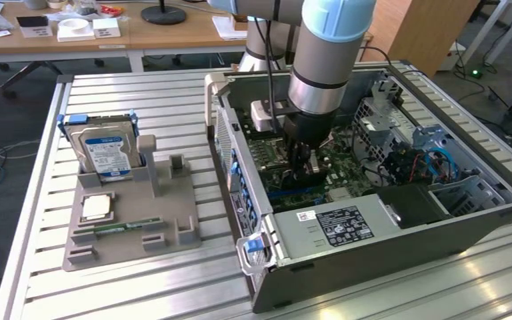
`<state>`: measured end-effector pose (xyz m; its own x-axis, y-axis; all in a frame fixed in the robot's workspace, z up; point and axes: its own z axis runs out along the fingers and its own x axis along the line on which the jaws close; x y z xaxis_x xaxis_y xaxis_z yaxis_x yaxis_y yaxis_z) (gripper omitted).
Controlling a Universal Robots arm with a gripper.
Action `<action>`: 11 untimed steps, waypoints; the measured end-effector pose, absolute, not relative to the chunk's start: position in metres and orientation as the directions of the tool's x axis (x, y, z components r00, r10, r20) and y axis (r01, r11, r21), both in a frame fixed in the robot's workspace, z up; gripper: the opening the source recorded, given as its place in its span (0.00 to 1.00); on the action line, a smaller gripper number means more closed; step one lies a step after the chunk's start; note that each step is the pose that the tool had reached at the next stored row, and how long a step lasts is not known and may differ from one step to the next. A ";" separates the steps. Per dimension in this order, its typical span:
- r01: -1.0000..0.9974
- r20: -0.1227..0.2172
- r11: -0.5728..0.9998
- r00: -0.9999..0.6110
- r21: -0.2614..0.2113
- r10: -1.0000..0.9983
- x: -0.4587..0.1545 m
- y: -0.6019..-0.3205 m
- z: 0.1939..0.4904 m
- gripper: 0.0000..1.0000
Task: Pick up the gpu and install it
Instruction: 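Insert the gpu into the slot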
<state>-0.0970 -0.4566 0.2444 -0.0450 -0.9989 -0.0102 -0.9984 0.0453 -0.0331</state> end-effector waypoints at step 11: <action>-0.998 -0.010 0.045 -0.045 -0.033 -0.999 -0.097 -0.457 0.244 0.26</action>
